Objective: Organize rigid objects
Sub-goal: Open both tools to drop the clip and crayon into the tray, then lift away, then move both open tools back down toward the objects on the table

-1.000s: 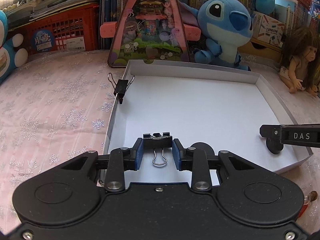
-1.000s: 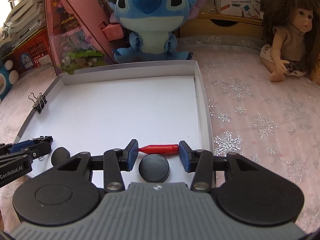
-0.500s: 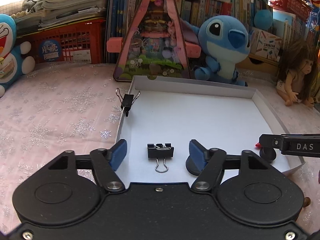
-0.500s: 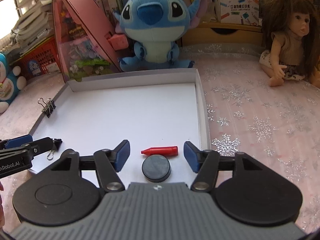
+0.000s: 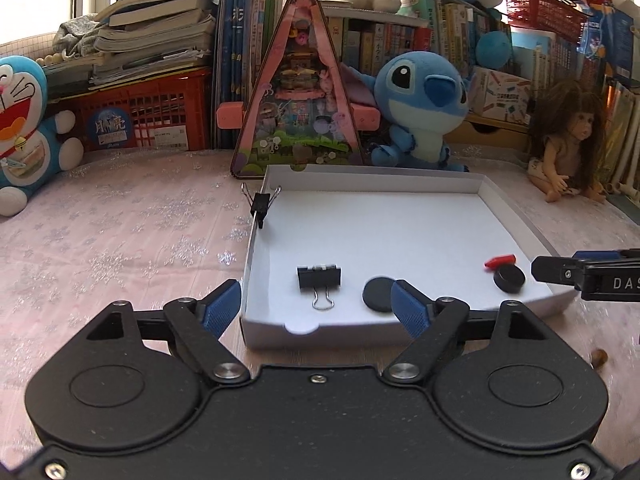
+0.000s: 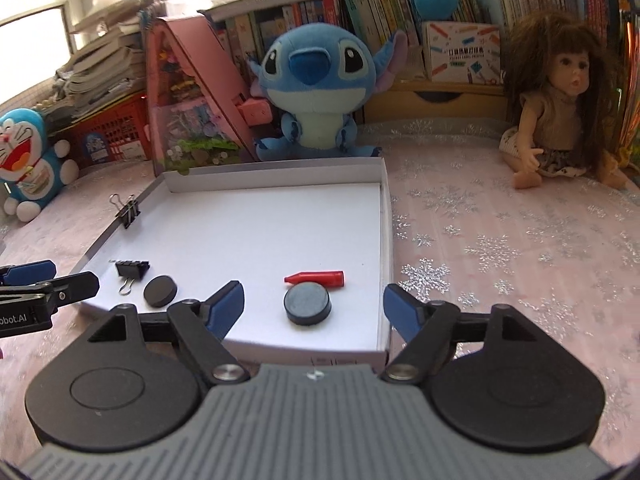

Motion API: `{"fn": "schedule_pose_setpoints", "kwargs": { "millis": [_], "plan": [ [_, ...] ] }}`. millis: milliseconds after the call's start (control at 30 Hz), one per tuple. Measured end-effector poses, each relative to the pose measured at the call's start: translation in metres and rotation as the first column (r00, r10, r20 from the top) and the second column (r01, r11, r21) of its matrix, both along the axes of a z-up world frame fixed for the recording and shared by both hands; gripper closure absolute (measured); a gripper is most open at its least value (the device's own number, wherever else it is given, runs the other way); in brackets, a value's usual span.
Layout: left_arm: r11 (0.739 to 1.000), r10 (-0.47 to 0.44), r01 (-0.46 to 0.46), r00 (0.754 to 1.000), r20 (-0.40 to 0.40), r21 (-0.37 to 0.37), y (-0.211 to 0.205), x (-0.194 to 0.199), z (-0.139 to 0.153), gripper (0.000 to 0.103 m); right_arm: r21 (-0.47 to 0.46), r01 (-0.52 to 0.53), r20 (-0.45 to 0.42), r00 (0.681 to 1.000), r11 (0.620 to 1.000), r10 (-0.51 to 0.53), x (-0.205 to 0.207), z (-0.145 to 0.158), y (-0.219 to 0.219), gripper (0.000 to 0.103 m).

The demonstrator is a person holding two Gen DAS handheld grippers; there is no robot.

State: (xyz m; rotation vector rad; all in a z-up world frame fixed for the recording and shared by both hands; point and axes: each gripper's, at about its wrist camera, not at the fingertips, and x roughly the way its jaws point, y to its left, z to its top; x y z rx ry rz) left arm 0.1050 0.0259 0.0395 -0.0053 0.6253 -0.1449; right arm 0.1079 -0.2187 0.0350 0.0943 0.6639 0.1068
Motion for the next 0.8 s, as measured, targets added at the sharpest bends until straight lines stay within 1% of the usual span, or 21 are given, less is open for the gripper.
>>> {"fn": "schedule_pose_setpoints", "kwargs": {
  "millis": [100, 267, 400, 600, 800],
  "plan": [
    [1.000, -0.007, 0.007, 1.000, 0.003, -0.003, 0.000, -0.012, -0.002, 0.022, -0.015, -0.008, 0.025, 1.000, 1.000, 0.008, -0.013, 0.001, 0.000, 0.016],
    [1.000, -0.011, 0.011, 1.000, 0.019, 0.016, -0.002, -0.030, -0.005, 0.022, -0.049, -0.026, 0.063, 0.998, 0.998, 0.029, -0.032, 0.002, 0.004, 0.014],
    [1.000, -0.013, 0.012, 0.999, 0.031, 0.020, -0.002, -0.043, -0.009, 0.021, -0.059, -0.030, 0.090, 0.995, 0.998, 0.035, -0.046, -0.001, 0.005, 0.014],
    [0.999, -0.013, 0.012, 0.999, 0.030, 0.033, -0.003, -0.056, -0.021, 0.021, -0.080, -0.035, 0.114, 0.992, 0.996, 0.044, -0.065, -0.009, 0.007, 0.014],
    [1.000, -0.001, 0.000, 1.000, 0.027, 0.027, 0.000, -0.064, -0.031, 0.021, -0.091, -0.037, 0.128, 0.991, 0.995, 0.049, -0.079, -0.017, 0.008, 0.013]
  ]
}}
